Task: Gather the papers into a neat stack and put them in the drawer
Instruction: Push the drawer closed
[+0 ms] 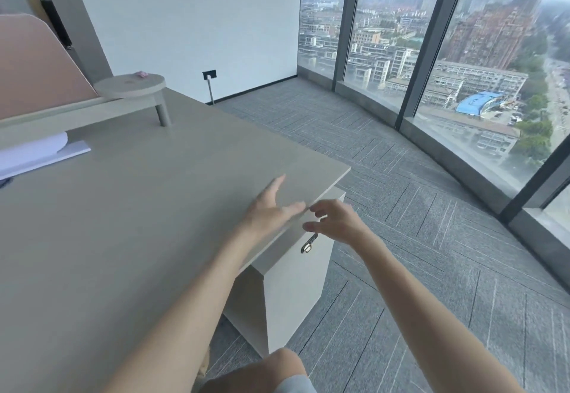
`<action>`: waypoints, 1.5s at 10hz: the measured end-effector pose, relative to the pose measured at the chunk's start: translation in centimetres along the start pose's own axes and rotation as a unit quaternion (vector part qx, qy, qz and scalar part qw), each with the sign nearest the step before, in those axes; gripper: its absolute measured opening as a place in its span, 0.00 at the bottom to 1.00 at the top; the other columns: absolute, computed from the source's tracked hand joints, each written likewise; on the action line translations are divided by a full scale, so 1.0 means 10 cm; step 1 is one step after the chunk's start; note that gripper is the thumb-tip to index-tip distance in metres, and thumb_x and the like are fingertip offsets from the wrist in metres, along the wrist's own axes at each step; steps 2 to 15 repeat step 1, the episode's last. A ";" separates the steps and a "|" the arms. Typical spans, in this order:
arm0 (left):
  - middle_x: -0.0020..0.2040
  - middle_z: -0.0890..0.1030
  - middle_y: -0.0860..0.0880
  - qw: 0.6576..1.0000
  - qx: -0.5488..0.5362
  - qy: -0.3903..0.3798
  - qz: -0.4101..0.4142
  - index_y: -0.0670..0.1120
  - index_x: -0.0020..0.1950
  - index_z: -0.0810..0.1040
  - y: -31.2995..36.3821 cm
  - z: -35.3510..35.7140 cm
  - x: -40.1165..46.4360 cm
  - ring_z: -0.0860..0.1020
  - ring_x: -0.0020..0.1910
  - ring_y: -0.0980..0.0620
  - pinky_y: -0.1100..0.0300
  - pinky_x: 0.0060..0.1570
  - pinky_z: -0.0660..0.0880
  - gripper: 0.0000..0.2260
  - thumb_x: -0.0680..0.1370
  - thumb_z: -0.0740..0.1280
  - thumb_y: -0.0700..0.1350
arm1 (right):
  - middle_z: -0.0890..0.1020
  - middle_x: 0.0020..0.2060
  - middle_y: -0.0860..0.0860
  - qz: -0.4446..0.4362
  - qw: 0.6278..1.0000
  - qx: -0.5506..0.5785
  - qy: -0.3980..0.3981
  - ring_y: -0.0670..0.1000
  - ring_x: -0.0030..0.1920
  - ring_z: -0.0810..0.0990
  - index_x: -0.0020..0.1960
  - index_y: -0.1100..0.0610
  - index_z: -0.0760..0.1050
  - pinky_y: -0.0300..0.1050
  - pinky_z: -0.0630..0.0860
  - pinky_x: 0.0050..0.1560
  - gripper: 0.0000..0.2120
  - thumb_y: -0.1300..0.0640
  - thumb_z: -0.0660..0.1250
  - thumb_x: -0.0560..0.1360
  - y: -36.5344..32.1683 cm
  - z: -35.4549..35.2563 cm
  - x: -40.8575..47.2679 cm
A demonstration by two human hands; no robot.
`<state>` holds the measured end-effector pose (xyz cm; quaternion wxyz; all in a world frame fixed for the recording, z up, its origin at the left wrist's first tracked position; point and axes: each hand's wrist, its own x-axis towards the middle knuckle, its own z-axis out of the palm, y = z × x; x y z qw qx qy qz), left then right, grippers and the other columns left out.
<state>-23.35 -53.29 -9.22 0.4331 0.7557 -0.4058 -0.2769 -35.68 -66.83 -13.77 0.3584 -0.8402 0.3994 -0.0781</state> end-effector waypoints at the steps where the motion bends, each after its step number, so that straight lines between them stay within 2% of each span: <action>1: 0.82 0.58 0.54 0.977 -0.169 0.036 0.129 0.55 0.81 0.55 0.33 -0.24 -0.66 0.57 0.79 0.60 0.50 0.78 0.56 0.44 0.69 0.73 0.55 | 0.85 0.57 0.50 -0.109 0.990 0.056 0.063 0.46 0.53 0.83 0.65 0.53 0.80 0.40 0.77 0.59 0.24 0.50 0.79 0.70 -0.44 -0.26 -0.47; 15: 0.82 0.58 0.54 0.977 -0.169 0.036 0.129 0.55 0.81 0.55 0.33 -0.24 -0.66 0.57 0.79 0.60 0.50 0.78 0.56 0.44 0.69 0.73 0.55 | 0.85 0.57 0.50 -0.109 0.990 0.056 0.063 0.46 0.53 0.83 0.65 0.53 0.80 0.40 0.77 0.59 0.24 0.50 0.79 0.70 -0.44 -0.26 -0.47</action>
